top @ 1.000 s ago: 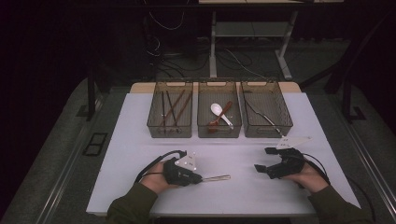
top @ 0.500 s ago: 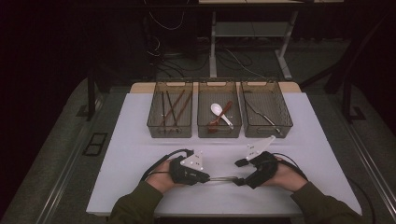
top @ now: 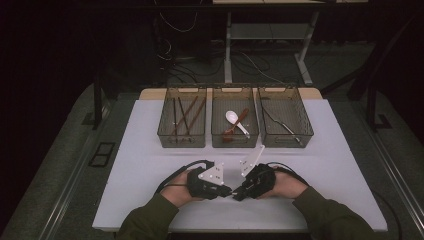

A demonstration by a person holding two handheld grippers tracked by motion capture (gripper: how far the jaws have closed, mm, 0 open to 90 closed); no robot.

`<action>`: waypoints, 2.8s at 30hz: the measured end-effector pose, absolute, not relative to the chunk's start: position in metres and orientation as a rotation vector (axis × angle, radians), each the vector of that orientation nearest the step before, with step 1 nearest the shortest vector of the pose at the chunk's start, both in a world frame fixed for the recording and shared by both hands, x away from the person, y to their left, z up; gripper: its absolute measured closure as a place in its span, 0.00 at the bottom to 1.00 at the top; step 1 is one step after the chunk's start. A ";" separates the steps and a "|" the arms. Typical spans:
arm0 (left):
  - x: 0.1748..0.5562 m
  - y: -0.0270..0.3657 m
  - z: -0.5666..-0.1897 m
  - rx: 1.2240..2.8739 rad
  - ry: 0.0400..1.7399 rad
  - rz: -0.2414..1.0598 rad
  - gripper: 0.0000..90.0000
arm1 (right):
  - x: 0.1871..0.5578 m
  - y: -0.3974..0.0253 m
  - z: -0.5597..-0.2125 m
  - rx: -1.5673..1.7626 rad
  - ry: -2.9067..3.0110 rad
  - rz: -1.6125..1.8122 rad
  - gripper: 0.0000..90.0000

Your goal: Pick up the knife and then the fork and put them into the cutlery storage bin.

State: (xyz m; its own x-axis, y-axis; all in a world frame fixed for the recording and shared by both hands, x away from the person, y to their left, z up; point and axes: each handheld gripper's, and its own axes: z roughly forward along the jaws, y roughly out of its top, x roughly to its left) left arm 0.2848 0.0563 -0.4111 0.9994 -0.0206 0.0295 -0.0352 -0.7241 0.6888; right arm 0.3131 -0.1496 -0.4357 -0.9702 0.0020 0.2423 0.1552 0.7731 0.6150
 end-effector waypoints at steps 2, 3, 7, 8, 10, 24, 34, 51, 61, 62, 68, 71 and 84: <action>0.284 0.056 -0.412 2.361 -0.019 0.013 0.96 | 0.311 -0.148 -0.436 -0.083 -2.748 -0.954 0.96; 0.284 0.056 -0.412 2.367 -0.027 0.014 0.96 | 0.310 -0.148 -0.436 -0.089 -2.745 -0.958 0.96; 0.286 0.057 -0.412 2.347 -0.003 0.008 0.94 | 0.311 -0.149 -0.435 -0.092 -2.752 -0.950 0.97; 0.285 0.057 -0.413 2.327 0.038 -0.002 0.93 | 0.310 -0.150 -0.435 -0.098 -2.755 -0.955 0.97; 0.286 0.059 -0.412 2.313 0.066 0.015 0.86 | 0.311 -0.151 -0.433 -0.098 -2.772 -0.952 0.96; 0.287 0.108 -0.408 2.139 0.456 0.229 0.31 | 0.334 -0.205 -0.417 -0.416 -2.909 -0.981 0.96; 0.281 0.134 -0.425 2.098 0.644 0.265 0.14 | 0.352 -0.248 -0.392 -0.704 -2.912 -1.100 0.96; 0.276 0.165 -0.439 2.090 0.757 0.260 0.00 | 0.404 -0.312 -0.343 -1.271 -2.848 -1.220 0.96; 0.276 0.164 -0.440 2.092 0.729 0.246 0.00 | 0.449 -0.319 -0.355 -1.499 -2.808 -1.105 0.96; 0.275 0.164 -0.441 2.097 0.726 0.242 0.00 | 0.453 -0.318 -0.359 -1.502 -2.798 -1.091 0.96; 0.274 0.160 -0.443 2.123 0.704 0.227 0.00 | 0.471 -0.310 -0.383 -1.538 -2.772 -1.000 0.96; 0.275 0.160 -0.443 2.125 0.701 0.225 0.00 | 0.474 -0.306 -0.389 -1.556 -2.788 -0.946 0.96; 0.274 0.160 -0.442 2.115 0.699 0.221 0.00 | 0.453 -0.318 -0.380 -1.551 -2.784 -1.143 0.52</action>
State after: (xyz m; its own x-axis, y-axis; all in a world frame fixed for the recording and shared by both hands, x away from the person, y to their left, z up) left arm 0.2737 0.1604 -0.4416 0.8265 0.5550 -0.0940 0.3999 -0.4615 0.7919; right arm 0.4528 -0.3176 -0.3804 -0.5570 0.8237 0.1060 0.6606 0.3620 0.6576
